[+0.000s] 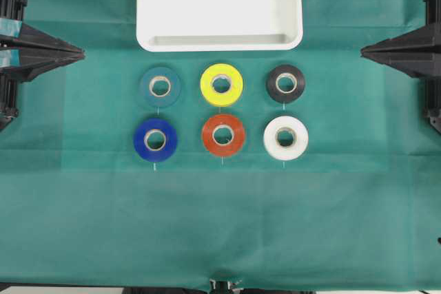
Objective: Place the tape from the fixed location into the white case.
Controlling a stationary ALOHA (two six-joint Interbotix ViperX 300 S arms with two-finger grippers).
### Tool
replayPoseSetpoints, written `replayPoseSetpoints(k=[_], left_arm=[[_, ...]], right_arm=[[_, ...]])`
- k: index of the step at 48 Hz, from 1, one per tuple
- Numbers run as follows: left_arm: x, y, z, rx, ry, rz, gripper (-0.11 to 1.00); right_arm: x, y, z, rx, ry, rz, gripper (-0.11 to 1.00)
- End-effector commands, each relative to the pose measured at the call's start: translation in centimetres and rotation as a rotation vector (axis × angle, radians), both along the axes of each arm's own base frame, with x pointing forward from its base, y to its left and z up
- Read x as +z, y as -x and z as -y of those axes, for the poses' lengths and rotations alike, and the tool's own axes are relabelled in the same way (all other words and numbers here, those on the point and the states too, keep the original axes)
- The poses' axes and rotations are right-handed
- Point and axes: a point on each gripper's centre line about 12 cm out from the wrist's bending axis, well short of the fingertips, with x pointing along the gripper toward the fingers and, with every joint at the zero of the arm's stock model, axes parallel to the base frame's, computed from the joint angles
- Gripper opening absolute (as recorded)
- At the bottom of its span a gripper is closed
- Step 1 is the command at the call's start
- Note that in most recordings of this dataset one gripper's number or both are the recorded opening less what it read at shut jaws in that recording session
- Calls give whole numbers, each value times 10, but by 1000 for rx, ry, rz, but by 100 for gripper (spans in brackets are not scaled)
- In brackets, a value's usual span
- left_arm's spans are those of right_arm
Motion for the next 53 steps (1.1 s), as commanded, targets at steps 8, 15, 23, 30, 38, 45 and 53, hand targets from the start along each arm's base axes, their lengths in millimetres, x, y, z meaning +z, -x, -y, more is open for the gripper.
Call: replayPoseSetpoints(k=[8,15,23,30,38,45,53], left_arm=[[7,-2,1,-4,-5,15,1],[7,-2,1,-3,-6,15,1],[7,-2,1,-3,-5,15,2],[7,-3,1,-6,-3,12,18],[7,-3,1,-6,2,12,65],[7,-3,1,-6,6,12,97],[7,-3,1,-5,11,12,99]], right_arm=[[8,-3,0,-1,-6,15,1],[8,-3,0,-2,-6,14,1],[6,-4,0,-2,-6,8,1],[5,-5,0,-2,-6,2,1],[5,-5,0,-2,-6,2,0],[4,-5,0,-2,-6,0,1],[5,-5,0,-2,-6,2,1]])
